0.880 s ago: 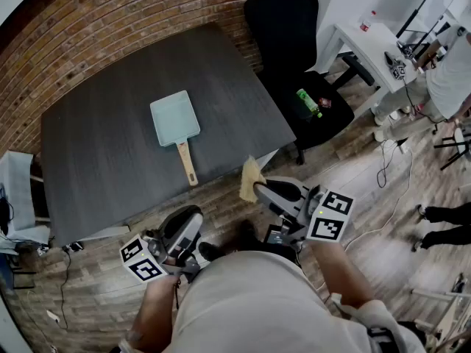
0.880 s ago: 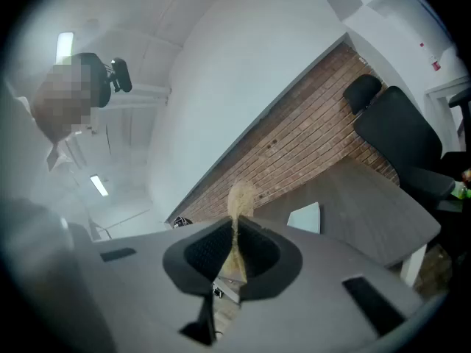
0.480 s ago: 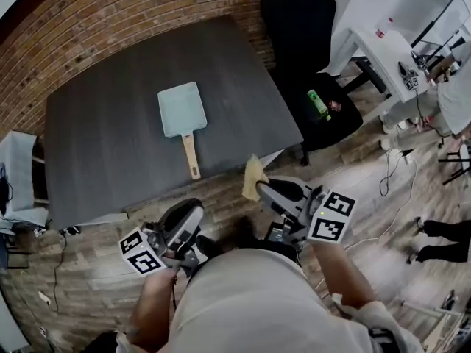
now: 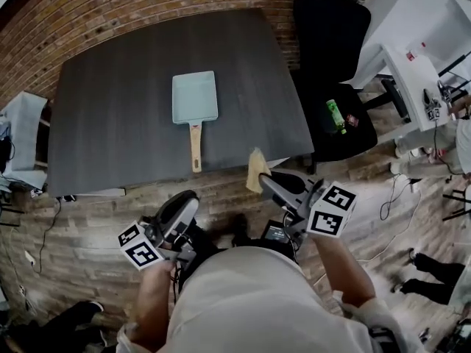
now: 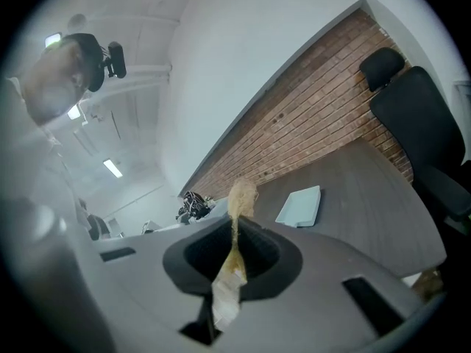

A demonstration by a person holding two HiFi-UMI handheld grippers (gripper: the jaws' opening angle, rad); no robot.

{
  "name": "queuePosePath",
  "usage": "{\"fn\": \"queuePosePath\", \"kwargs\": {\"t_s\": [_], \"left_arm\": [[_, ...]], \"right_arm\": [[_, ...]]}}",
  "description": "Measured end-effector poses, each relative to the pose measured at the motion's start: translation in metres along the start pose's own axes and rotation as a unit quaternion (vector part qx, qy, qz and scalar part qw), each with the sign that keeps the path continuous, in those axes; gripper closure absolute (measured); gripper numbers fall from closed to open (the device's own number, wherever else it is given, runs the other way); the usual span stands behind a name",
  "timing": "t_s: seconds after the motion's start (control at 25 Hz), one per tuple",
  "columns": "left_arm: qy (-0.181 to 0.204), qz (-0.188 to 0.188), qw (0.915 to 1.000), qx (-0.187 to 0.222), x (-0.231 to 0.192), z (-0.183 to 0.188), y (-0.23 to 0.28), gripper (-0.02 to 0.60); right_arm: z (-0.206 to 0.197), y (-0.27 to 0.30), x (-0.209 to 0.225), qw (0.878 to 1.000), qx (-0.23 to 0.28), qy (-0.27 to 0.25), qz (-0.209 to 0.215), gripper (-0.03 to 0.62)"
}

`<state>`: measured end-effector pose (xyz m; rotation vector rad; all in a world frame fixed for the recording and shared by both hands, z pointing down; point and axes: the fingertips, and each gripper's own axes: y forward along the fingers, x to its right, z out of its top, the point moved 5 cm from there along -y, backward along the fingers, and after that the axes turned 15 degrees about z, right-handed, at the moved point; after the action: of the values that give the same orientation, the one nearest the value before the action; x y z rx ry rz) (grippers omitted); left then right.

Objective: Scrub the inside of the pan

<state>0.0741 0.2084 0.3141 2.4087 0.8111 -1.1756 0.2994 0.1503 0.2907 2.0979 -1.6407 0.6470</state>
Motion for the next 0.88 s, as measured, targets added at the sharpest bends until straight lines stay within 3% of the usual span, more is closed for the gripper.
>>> {"fn": "queuePosePath", "kwargs": {"t_s": [0.24, 0.44, 0.68, 0.88], "left_arm": [[-0.016, 0.043, 0.9989, 0.01, -0.026, -0.005, -0.005, 0.492], [-0.029, 0.049, 0.9983, -0.004, -0.063, 0.008, 0.0, 0.488], [-0.041, 0.06, 0.9948, -0.071, -0.119, 0.028, 0.019, 0.42], [-0.056, 0.072, 0.9856, -0.142, -0.171, 0.033, 0.048, 0.332]], "right_arm": [[-0.003, 0.029, 0.022, 0.999, -0.044, 0.0, 0.014, 0.563], [-0.002, 0.061, 0.034, 0.999, -0.052, -0.007, 0.002, 0.563], [-0.001, 0.101, 0.053, 0.997, -0.056, 0.002, -0.046, 0.563], [0.003, 0.137, 0.07, 0.994, -0.058, 0.003, -0.097, 0.563]]}}
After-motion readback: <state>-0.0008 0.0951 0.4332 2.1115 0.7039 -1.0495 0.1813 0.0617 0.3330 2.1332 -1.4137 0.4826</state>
